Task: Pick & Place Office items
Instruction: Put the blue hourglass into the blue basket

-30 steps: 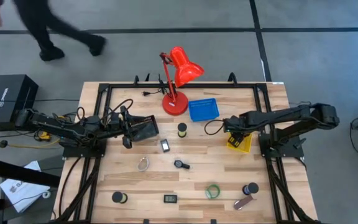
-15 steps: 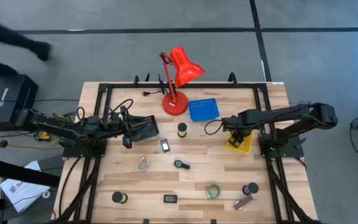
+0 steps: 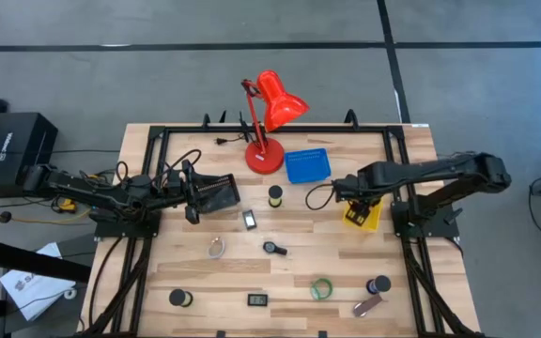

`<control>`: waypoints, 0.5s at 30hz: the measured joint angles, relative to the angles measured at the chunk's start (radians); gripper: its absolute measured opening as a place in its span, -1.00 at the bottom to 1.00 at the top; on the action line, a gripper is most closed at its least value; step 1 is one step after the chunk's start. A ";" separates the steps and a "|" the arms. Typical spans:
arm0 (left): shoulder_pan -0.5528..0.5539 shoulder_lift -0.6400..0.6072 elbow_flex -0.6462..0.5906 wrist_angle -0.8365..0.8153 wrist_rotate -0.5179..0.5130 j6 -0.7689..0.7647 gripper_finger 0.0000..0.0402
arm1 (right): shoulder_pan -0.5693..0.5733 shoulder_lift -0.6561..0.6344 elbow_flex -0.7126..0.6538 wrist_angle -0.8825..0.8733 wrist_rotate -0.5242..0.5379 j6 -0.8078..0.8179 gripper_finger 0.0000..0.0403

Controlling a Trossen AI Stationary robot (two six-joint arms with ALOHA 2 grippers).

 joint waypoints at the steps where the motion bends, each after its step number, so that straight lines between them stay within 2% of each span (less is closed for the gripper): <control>1: 0.000 0.000 0.000 0.000 0.000 0.000 -0.22 | 0.022 0.000 0.016 -0.013 -0.017 0.015 0.16; 7: 0.000 0.000 0.000 0.000 0.000 0.000 -0.22 | 0.200 -0.040 0.051 -0.015 -0.102 0.081 0.16; 12: 0.000 0.000 0.000 0.043 0.000 0.016 -0.22 | 0.391 -0.103 0.049 0.002 -0.130 0.276 0.16; 15: 0.000 0.000 0.000 0.116 -0.001 0.086 -0.22 | 0.524 -0.140 0.049 0.057 -0.129 0.384 0.16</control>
